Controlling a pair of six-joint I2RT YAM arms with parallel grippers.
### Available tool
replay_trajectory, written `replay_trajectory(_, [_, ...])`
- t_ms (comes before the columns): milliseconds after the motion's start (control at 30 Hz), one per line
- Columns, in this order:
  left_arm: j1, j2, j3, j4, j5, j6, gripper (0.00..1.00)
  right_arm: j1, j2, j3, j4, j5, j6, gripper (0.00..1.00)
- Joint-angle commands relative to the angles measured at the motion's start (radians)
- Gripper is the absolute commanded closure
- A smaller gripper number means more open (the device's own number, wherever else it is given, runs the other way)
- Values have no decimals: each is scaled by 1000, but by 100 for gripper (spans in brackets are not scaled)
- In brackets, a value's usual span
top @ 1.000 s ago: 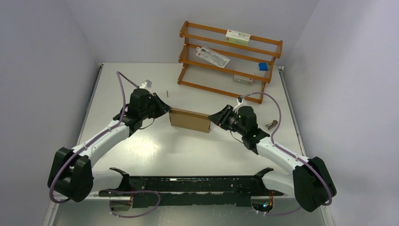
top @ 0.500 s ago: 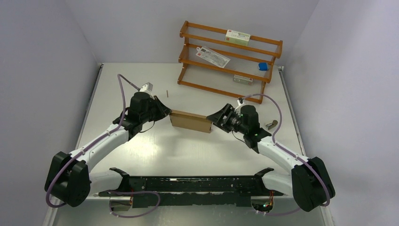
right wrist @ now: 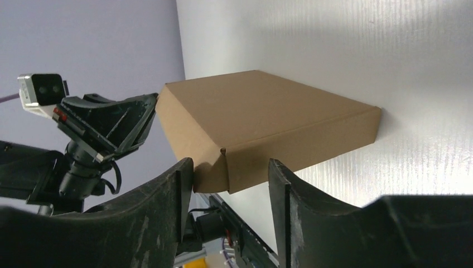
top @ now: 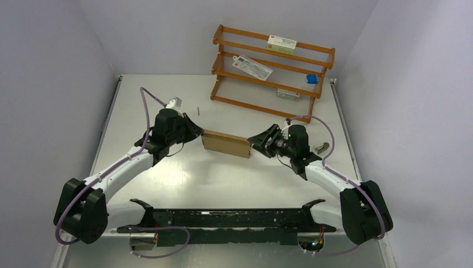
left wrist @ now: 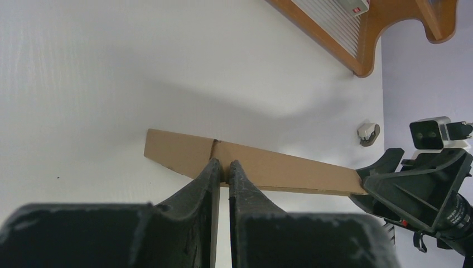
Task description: Fold the paper box
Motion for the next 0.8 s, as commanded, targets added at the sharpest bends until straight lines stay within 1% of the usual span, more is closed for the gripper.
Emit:
replay_trajectory(0, [-10,36,-3,-58,6,30,90,-7,16,-46,73,-41,24,48])
replay_trajectory(100, [-10,47,3,-53,11,32,88,-7,29,-82,125,-47,34,61])
replay_trajectory(200, [-10,53,4,-53,8,35,85,-8,40,-105,161,-48,31,64])
replay_trajectory(367, [-10,63,2,-43,7,37,76,-7,56,-127,193,-28,-8,67])
replay_trajectory(600, [-10,75,7,-55,1,50,61,-7,102,-150,250,-2,-101,74])
replay_trajectory(767, [-10,86,22,-71,2,63,47,-10,134,-136,263,0,-127,75])
